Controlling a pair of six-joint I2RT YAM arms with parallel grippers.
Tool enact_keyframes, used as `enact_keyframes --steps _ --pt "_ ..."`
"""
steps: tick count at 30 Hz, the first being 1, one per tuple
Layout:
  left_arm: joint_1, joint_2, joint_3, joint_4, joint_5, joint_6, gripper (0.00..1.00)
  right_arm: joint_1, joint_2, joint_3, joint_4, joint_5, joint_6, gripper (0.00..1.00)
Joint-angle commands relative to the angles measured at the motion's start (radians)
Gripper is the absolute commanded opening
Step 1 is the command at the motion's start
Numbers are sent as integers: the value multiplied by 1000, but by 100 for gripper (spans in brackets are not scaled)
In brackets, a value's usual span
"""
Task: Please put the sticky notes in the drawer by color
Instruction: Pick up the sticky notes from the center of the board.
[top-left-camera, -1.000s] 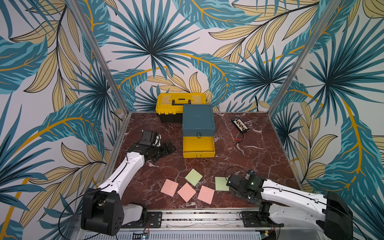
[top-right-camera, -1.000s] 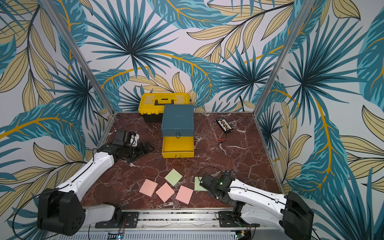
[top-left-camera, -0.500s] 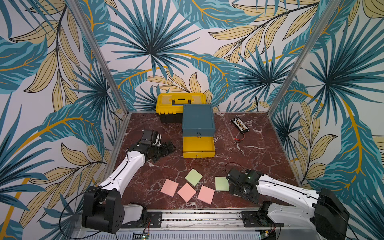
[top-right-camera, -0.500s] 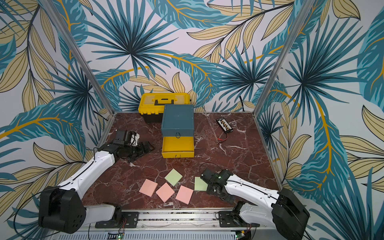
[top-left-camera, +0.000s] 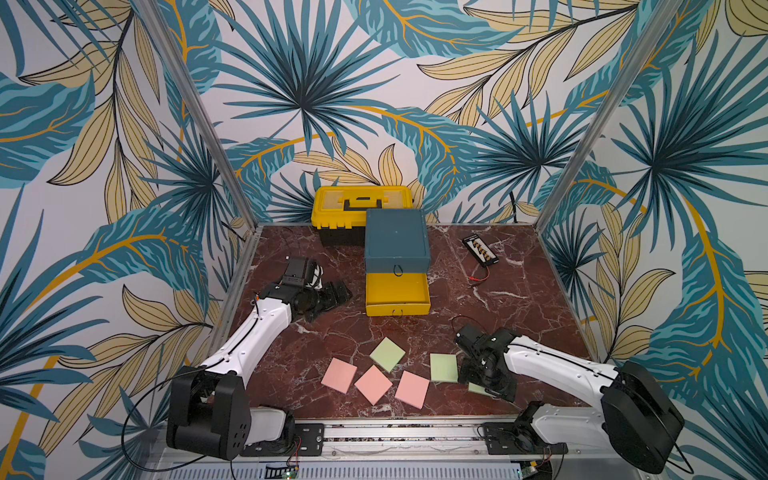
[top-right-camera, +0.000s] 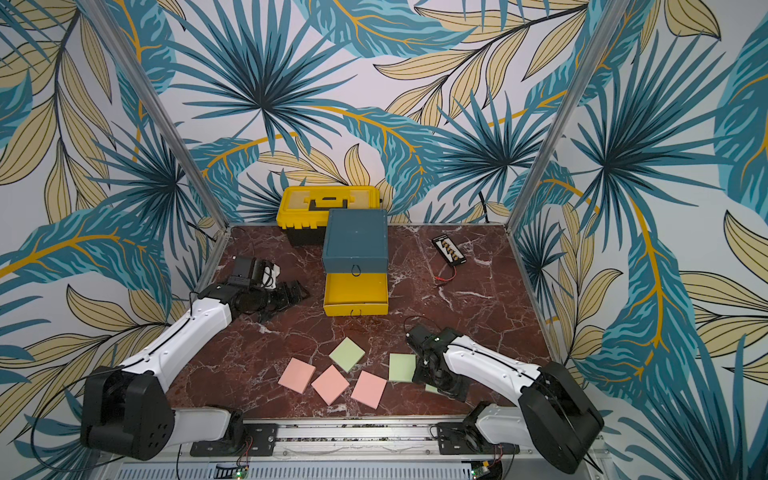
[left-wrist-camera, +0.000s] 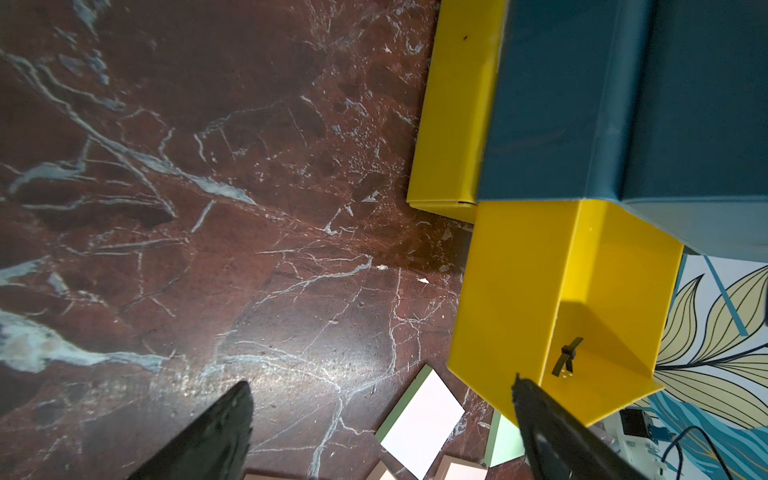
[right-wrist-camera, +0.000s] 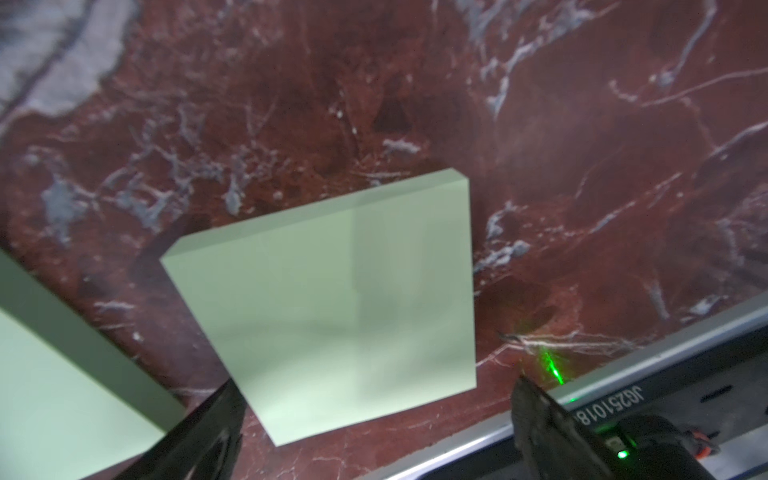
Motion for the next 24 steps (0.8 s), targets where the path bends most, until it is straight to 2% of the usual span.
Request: enact_keyframes --steps 1,9,17,24 --pt "4 3 23 15 -13 6 99 -24 12 13 0 -57 -47 99" --pt "3 -4 22 3 -27 14 99 -38 103 -11 134 -154 -47 97" --pt "4 -23 18 -11 -39 13 99 -59 108 23 122 -87 -81 97" --pt "3 -17 18 -5 -36 11 99 -71 14 13 76 -10 -4 98"
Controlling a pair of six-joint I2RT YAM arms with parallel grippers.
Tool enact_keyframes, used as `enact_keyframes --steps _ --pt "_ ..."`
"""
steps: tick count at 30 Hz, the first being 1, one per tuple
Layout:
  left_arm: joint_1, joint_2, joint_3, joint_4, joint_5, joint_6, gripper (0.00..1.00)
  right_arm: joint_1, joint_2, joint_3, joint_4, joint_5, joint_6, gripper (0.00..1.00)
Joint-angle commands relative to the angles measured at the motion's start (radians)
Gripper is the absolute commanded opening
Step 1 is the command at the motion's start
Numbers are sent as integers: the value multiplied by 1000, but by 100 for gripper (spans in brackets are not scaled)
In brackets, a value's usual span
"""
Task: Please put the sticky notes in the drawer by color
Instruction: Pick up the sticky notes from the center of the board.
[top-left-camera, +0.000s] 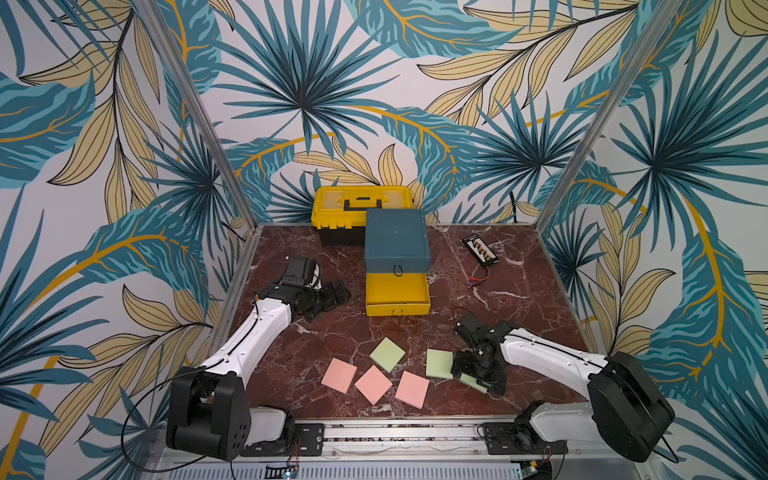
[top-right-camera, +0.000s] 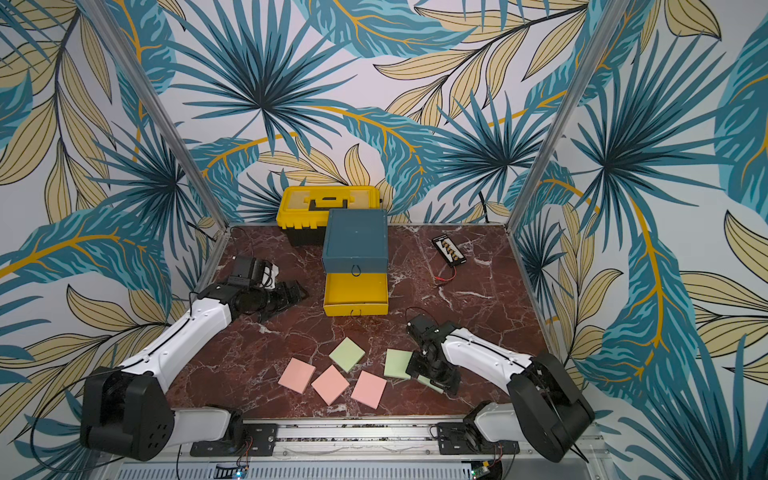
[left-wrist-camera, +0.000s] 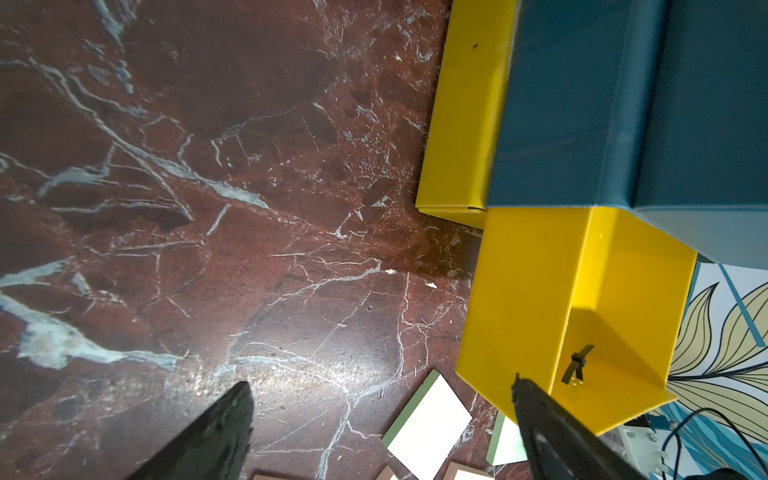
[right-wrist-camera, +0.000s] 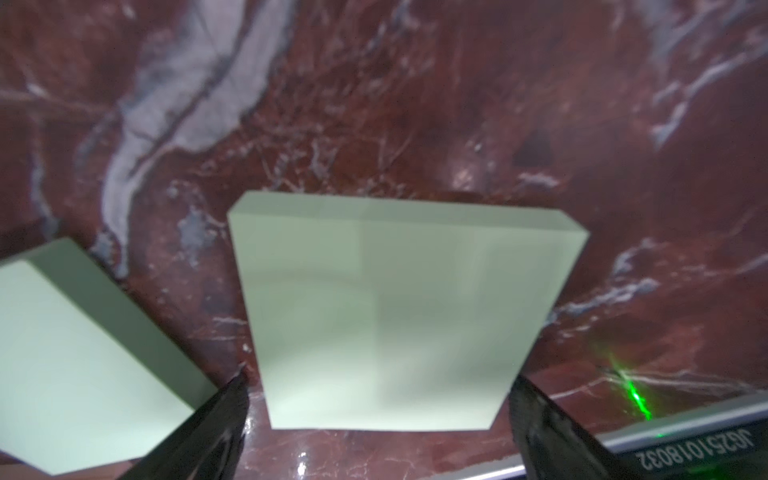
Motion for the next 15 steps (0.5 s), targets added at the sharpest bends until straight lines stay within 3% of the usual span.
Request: enact_keyframes --steps 1,15 --pt "4 -10 17 3 -4 9 99 -5 -41 -23 -15 83 47 98" --pt "4 -15 20 -5 -12 10 99 -16 107 -11 91 33 52 94"
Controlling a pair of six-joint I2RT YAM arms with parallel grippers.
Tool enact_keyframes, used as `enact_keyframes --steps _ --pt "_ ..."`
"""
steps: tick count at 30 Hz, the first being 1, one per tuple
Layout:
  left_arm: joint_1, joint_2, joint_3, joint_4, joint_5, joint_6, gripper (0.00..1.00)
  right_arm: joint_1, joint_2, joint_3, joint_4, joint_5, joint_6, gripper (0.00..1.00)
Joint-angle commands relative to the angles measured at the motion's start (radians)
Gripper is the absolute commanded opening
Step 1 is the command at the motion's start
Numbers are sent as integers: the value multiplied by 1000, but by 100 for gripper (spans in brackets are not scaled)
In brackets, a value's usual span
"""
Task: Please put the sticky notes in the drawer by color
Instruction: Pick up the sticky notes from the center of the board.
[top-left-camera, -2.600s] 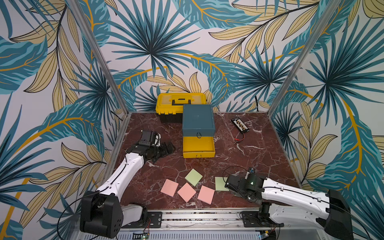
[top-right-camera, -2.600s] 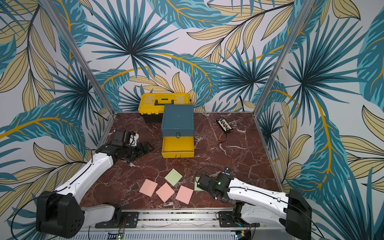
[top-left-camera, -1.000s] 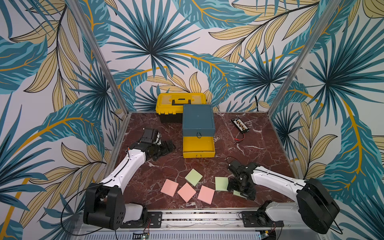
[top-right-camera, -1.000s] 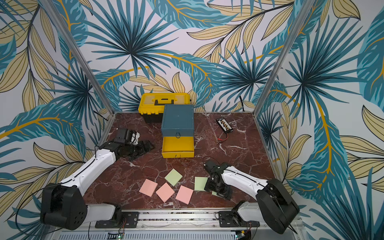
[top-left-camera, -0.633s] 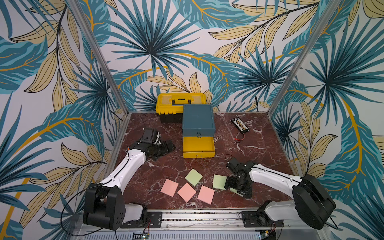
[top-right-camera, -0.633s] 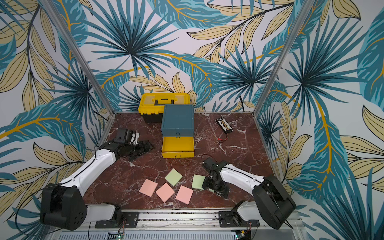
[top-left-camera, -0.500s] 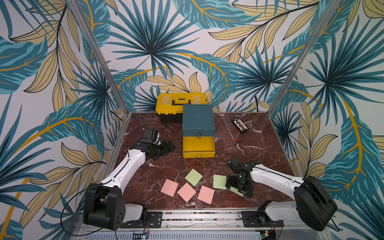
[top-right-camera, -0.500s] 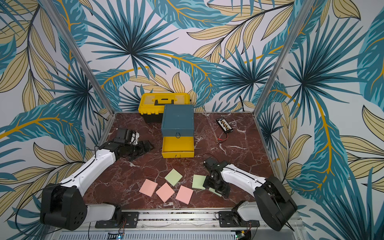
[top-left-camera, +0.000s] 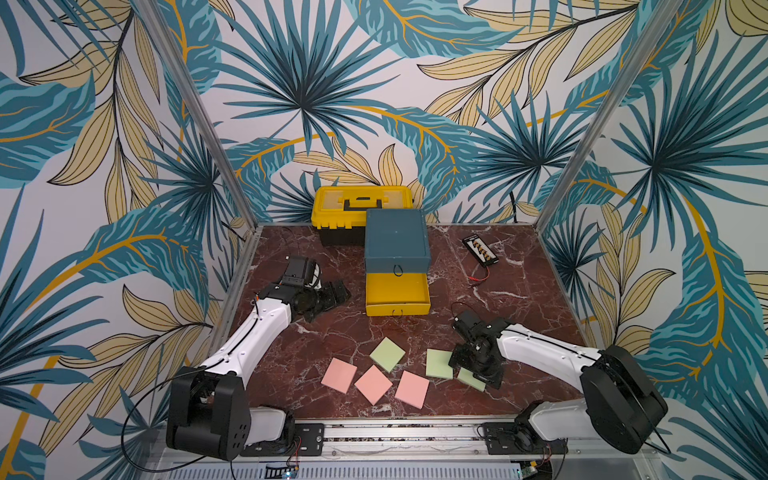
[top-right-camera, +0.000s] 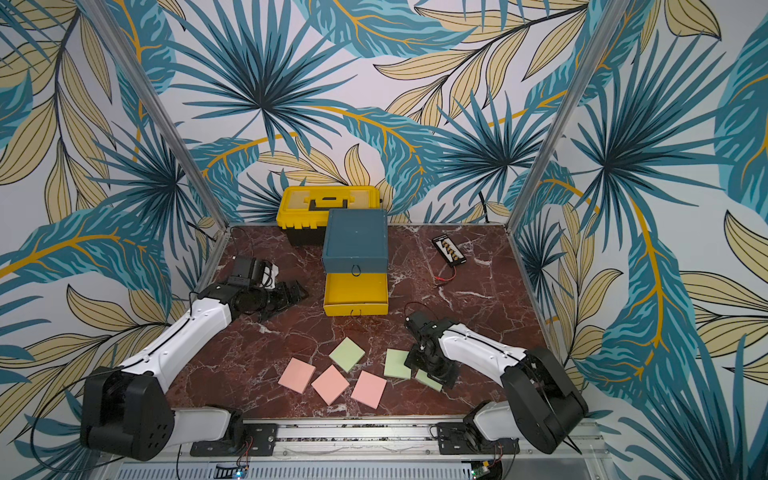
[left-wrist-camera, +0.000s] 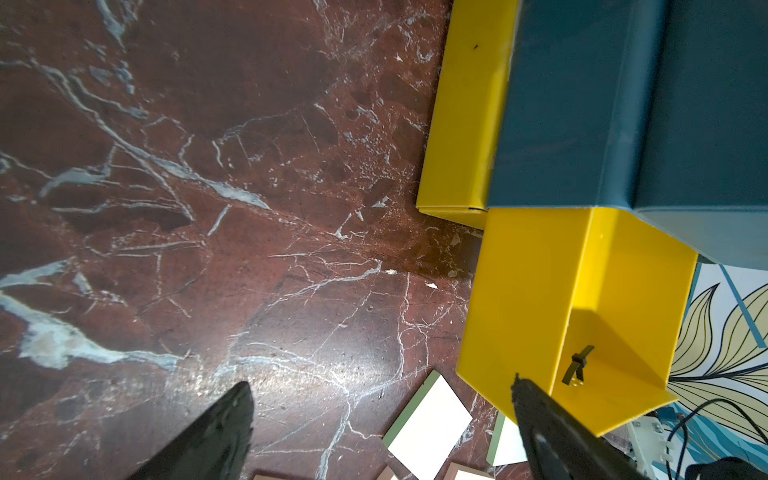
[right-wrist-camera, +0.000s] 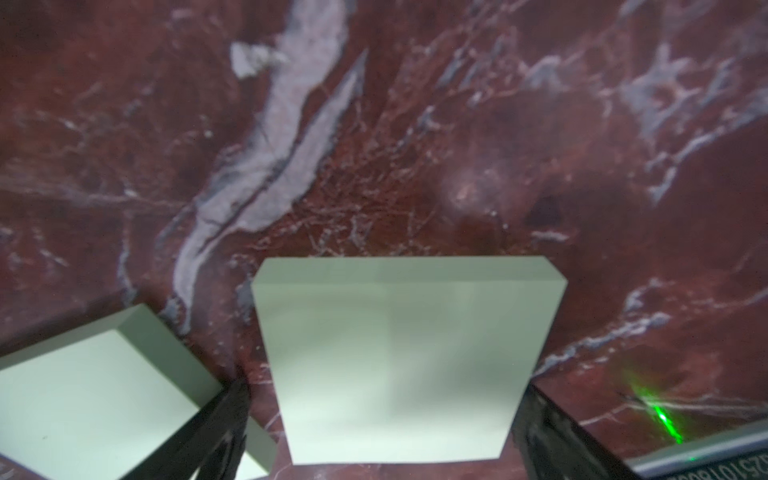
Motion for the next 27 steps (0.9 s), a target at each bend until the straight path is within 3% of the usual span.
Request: enact_keyframes --steps 1,8,15,22,27 --pt "3 -14 22 -5 -12 9 99 -4 35 -42 36 15 16 92" --pt "3 -22 25 -13 -5 11 99 -5 -39 -93 70 18 39 76" --pt "3 -31 23 -16 -8 8 99 -5 -112 -71 22 50 39 70" --pt "3 -27 26 -15 -9 8 99 6 -214 167 -145 193 -68 68" --pt "3 -33 30 -22 -13 7 99 9 -181 371 -208 242 -184 68"
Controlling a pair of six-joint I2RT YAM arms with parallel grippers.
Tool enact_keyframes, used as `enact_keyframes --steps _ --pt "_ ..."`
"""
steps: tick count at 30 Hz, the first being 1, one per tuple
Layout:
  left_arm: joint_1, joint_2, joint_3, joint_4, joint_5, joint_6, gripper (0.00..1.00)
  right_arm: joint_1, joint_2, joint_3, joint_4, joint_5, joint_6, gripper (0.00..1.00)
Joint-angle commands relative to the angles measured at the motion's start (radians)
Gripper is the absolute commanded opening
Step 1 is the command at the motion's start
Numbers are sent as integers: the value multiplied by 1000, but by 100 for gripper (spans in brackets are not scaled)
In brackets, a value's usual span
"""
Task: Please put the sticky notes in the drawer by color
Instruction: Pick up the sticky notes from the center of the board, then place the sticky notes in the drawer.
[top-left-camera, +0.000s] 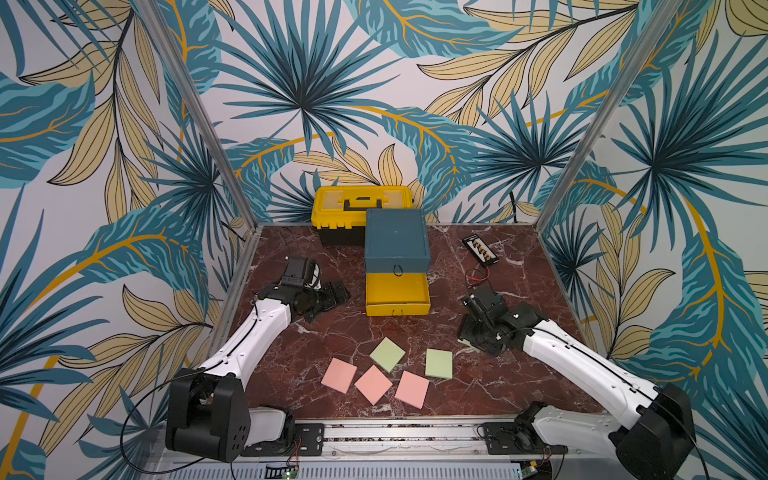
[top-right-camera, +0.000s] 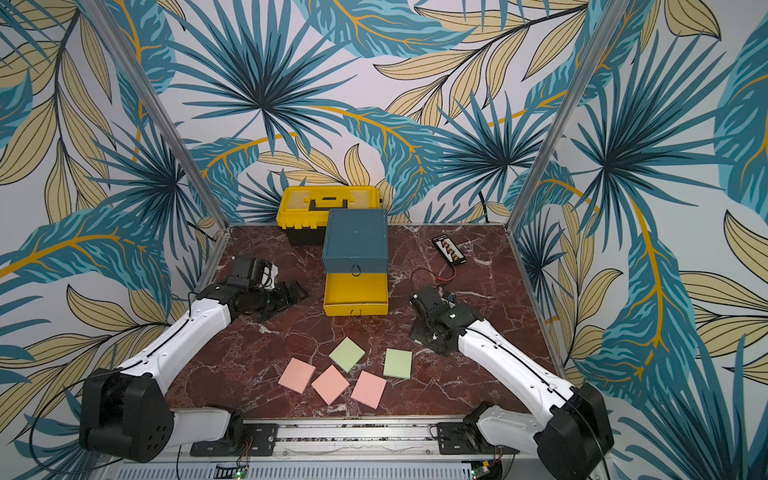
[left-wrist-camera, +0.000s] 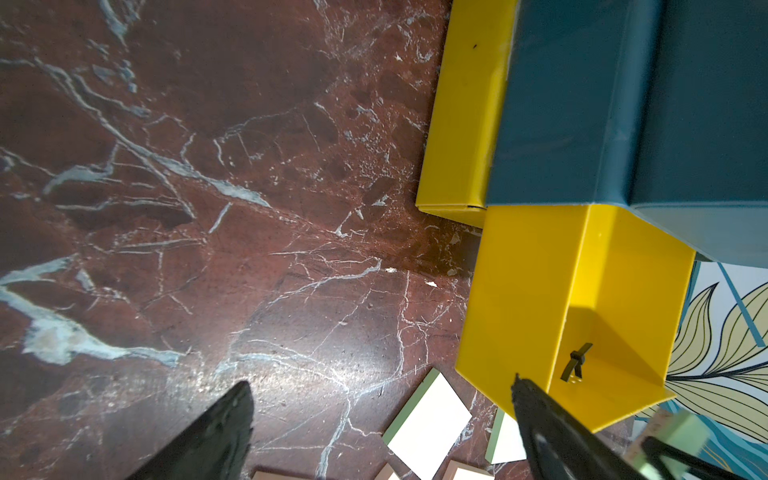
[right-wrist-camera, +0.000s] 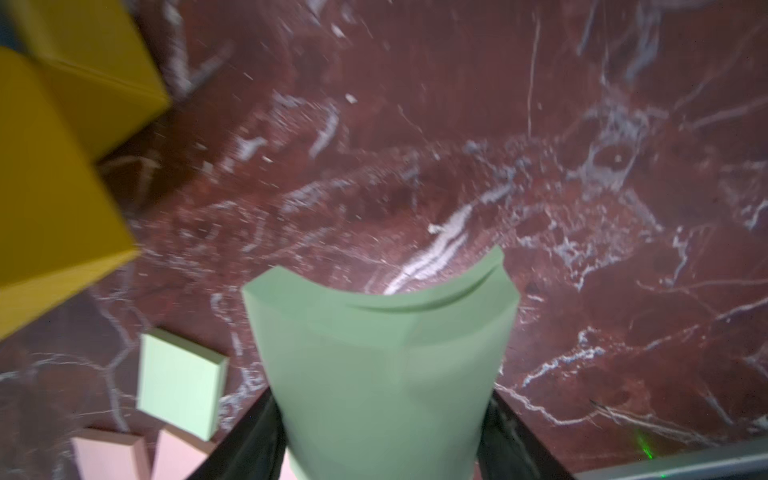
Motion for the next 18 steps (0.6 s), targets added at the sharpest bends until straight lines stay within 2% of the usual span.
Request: enact_keyframes --steps 1,12,18 --pt "3 -27 30 -17 -14 5 99 11 30 94 -79 63 -108 68" --pt "3 -41 39 -46 -35 2 99 143 278 400 61 76 -299 69" --pt "4 -62 37 -69 -54 10 99 163 338 437 159 63 -352 69"
